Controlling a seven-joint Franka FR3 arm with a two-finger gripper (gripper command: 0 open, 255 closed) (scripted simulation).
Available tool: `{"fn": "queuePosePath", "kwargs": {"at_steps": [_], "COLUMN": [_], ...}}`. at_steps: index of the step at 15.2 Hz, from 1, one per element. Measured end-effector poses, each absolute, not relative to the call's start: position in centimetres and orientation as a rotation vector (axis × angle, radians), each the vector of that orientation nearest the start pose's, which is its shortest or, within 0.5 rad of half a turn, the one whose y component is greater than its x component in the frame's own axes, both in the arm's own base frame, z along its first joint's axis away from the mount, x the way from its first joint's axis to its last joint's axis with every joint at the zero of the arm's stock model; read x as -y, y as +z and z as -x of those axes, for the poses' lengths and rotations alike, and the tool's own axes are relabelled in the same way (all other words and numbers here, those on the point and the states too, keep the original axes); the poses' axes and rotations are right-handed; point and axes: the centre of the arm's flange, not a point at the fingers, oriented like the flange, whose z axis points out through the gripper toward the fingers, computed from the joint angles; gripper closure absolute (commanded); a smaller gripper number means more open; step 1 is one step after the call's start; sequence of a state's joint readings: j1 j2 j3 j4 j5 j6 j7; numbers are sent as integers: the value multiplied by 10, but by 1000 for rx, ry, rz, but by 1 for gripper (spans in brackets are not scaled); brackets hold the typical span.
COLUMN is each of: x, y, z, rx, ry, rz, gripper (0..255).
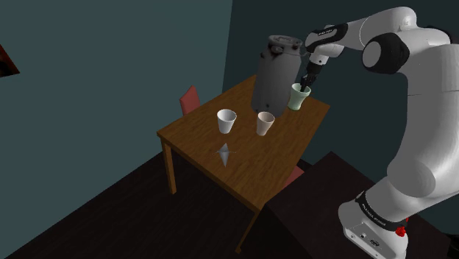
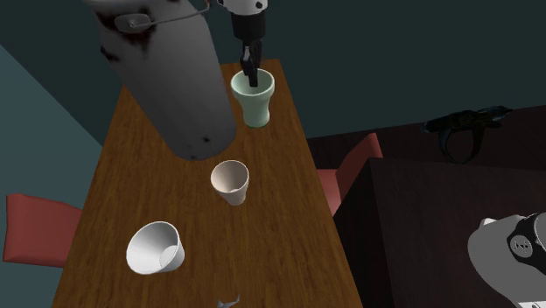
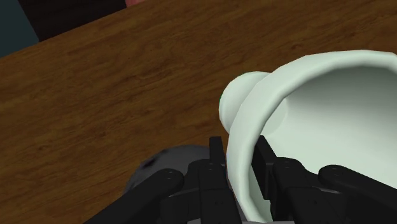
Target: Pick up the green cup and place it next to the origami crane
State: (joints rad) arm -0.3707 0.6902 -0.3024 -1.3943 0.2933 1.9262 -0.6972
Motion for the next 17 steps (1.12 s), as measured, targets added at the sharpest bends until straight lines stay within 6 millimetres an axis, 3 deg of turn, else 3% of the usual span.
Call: {"fn": "queuePosePath", "kwargs": {"at_steps": [6,17], "x": [387,251], "y": [333,336], "z": [-594,-572], "rx": [-60,-57], "ry": [63,62], "rz": [3009,3009], "gripper": [255,255]}}
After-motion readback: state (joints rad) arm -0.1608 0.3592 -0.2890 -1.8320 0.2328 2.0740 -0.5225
